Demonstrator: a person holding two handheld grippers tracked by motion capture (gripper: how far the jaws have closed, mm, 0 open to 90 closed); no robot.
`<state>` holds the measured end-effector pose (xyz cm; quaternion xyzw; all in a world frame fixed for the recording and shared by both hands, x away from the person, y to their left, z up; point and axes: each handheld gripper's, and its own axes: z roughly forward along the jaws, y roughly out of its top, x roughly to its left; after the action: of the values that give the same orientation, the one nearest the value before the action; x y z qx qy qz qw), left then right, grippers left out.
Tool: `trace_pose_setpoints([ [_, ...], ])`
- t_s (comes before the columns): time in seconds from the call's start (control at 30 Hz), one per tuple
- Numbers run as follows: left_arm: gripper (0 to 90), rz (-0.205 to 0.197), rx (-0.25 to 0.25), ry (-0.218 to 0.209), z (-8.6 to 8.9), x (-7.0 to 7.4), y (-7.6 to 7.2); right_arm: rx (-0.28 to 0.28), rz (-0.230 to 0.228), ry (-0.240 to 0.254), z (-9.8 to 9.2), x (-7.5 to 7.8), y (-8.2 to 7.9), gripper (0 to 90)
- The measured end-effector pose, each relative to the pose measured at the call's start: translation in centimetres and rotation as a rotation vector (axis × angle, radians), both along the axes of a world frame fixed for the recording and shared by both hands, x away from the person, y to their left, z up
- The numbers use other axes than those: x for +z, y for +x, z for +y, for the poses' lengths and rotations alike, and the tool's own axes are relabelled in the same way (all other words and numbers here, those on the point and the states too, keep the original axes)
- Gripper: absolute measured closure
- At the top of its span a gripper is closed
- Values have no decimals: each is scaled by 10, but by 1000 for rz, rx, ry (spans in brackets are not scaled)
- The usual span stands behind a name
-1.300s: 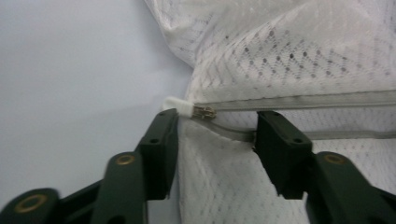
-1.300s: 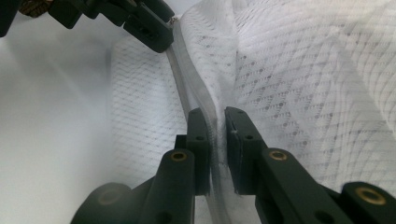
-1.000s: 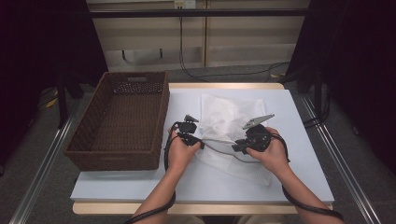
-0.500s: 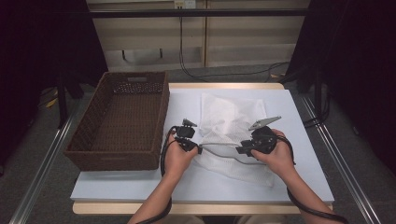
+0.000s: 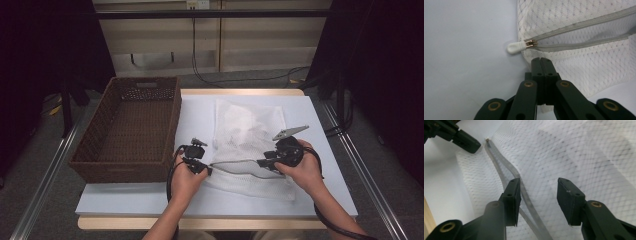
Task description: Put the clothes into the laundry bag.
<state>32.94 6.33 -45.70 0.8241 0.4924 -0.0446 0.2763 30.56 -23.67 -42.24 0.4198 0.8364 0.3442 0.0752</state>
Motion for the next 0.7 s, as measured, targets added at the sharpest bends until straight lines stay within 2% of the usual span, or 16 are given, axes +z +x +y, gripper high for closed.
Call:
trace_pose_setpoints([
  [0.17, 900, -4, -1, 4, 3, -1, -6, -46, -17, 18, -6, 3, 5, 672],
  [0.27, 900, -5, -16, 1, 5, -2, -11, -50, -32, 24, -1, 3, 10, 671],
  [0.33, 900, -5, -16, -2, 5, -1, -13, -39, -51, 16, 6, 2, 13, 680],
  [0.4, 900, -1, -16, -5, 5, -1, -14, -27, -54, 37, 14, 0, 17, 693],
  [0.53, 900, -5, -13, -5, 8, -1, -14, 28, -31, 20, 29, -13, 19, 726],
  [0.7, 900, -11, -12, -14, 11, 0, -14, 59, 7, -27, 36, -31, 11, 725],
])
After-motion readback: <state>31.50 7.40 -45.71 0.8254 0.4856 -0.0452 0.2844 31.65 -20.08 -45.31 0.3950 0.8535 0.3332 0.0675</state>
